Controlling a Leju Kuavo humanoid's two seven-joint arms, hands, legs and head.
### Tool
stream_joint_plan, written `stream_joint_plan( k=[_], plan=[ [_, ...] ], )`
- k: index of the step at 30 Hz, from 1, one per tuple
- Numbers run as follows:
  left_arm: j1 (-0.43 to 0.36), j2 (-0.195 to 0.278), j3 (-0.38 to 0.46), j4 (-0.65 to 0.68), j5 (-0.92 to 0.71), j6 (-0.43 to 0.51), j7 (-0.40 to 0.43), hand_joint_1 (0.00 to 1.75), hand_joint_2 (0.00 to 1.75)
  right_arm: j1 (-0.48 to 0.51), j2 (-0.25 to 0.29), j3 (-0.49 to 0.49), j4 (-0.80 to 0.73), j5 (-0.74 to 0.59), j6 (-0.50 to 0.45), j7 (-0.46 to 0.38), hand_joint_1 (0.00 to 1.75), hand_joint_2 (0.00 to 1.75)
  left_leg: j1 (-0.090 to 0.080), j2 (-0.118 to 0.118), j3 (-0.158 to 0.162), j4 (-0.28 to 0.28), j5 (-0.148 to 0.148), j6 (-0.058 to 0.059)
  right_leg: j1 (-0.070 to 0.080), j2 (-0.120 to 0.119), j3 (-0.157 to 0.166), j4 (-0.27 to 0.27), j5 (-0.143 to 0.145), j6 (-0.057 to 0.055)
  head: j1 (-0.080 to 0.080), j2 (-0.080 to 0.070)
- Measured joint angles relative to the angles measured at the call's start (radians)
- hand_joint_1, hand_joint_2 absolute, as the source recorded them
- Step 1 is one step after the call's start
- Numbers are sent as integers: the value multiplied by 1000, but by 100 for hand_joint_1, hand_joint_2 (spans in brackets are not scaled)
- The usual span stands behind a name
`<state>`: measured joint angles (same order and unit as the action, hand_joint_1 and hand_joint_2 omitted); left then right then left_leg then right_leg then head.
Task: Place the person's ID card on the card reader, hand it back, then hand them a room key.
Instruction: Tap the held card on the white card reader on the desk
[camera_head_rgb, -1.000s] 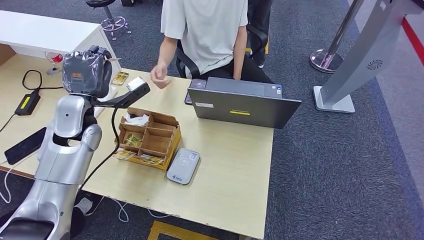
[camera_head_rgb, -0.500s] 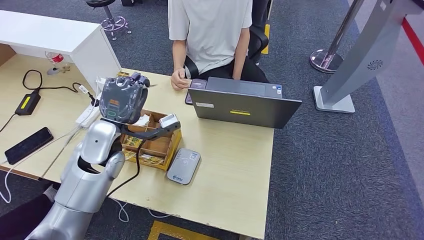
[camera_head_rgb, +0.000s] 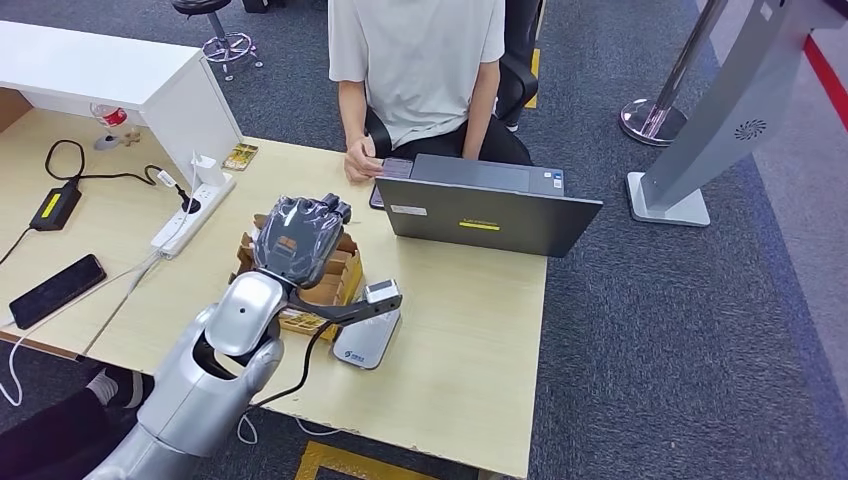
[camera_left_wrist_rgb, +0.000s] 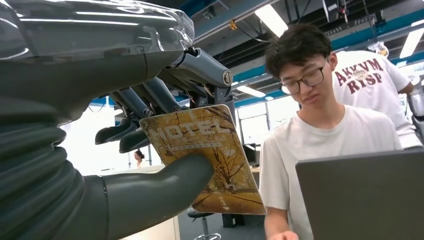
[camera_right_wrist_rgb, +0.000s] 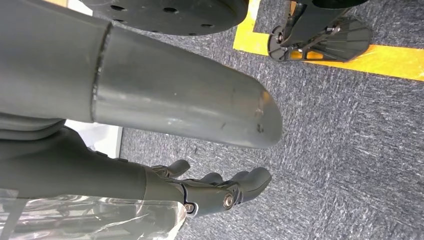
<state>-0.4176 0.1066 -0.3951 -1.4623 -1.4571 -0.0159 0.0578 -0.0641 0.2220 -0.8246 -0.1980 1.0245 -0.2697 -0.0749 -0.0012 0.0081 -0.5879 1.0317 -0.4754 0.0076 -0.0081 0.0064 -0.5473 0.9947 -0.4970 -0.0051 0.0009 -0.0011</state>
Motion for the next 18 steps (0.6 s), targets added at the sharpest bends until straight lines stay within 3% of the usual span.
stream_joint_plan(
  k=[6, 18],
  plan=[
    [0, 1, -14, 35, 13, -44, 17, 175, 175, 0, 0, -1, 0, 3, 5, -4, 0, 0, 0, 0, 0, 0, 0, 0, 0, 0, 0, 0, 0, 0, 0, 0],
    [34, -28, -90, 158, -4, -7, 4, 175, 175, -4, 8, -1, 0, 12, 8, -3, 0, 0, 0, 0, 0, 0, 0, 0, 0, 0, 0, 0, 0, 0, 0, 0]
  ],
)
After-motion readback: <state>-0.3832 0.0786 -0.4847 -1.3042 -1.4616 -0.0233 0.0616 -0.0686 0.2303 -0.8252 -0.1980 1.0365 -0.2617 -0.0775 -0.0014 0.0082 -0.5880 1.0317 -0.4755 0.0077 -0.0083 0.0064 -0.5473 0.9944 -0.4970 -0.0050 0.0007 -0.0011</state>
